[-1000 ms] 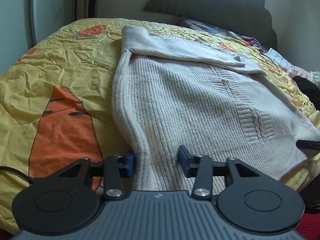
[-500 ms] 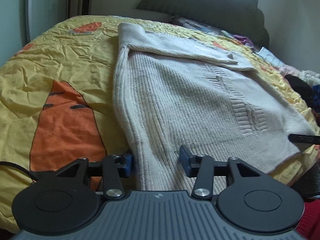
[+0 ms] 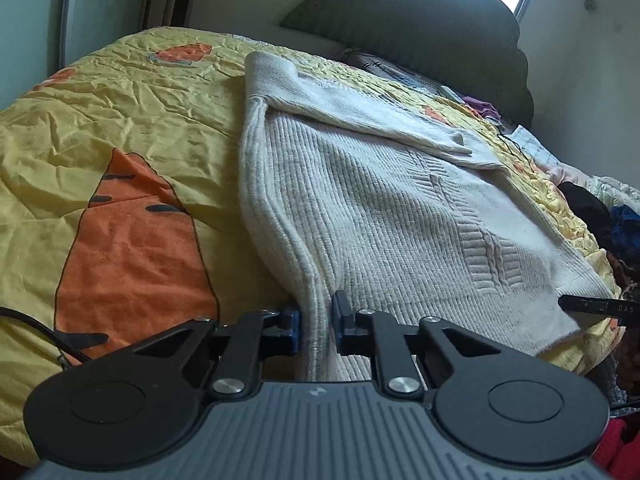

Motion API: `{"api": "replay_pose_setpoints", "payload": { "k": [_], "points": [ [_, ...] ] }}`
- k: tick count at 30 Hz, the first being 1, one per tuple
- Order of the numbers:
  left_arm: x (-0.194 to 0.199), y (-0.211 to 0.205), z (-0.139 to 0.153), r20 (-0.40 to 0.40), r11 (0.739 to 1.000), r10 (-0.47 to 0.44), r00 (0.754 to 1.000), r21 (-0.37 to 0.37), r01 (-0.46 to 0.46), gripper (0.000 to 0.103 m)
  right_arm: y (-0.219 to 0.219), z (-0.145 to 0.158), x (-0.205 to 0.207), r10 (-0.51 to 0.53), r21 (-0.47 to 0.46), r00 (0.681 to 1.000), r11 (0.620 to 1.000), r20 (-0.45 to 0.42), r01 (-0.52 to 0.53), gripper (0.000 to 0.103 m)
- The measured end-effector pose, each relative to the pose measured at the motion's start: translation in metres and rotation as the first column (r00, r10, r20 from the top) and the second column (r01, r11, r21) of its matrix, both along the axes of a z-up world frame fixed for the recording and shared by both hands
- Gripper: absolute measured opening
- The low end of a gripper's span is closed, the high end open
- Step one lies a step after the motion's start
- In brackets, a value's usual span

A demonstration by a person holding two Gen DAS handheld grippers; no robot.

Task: Fold small clothes
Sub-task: 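Grasp the hem with the left gripper while the right gripper grasps the hem, then lift the hem with both grippers and fold it toward the collar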

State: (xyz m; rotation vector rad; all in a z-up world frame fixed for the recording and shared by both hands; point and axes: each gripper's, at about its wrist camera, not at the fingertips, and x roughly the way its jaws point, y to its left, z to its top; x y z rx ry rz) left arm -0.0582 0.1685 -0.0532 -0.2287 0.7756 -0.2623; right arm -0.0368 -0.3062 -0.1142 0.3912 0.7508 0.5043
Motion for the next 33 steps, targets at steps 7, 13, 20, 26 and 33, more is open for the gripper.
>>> {"api": "replay_pose_setpoints", "payload": {
  "k": [7, 13, 20, 26, 33],
  "points": [
    [-0.005, -0.01, 0.009, 0.058, 0.999, -0.019, 0.998, 0.051, 0.016, 0.012, -0.002, 0.003, 0.0, -0.004, 0.018, 1.0, 1.0, 0.011, 0.004, 0.014],
    [-0.009, -0.013, 0.02, 0.131, 0.999, -0.008, 0.991, 0.037, 0.003, 0.011, -0.011, 0.008, 0.0, -0.019, 0.125, 1.0, 0.992, 0.026, 0.015, 0.014],
    [-0.004, -0.016, 0.018, 0.119, 1.0, -0.024, 0.993, 0.013, 0.022, 0.011, -0.015, 0.019, 0.006, -0.019, 0.209, 0.999, 0.978, 0.049, 0.009, 0.014],
    [-0.005, -0.009, 0.011, 0.088, 1.0, -0.022, 0.996, -0.005, 0.022, 0.012, -0.009, 0.015, 0.006, -0.018, 0.177, 0.999, 0.984, 0.031, 0.013, 0.014],
    [-0.002, -0.011, 0.004, 0.055, 1.0, -0.005, 0.998, 0.007, 0.005, 0.012, -0.007, 0.011, 0.005, -0.018, 0.156, 1.0, 0.988, 0.015, 0.016, 0.014]
  ]
}}
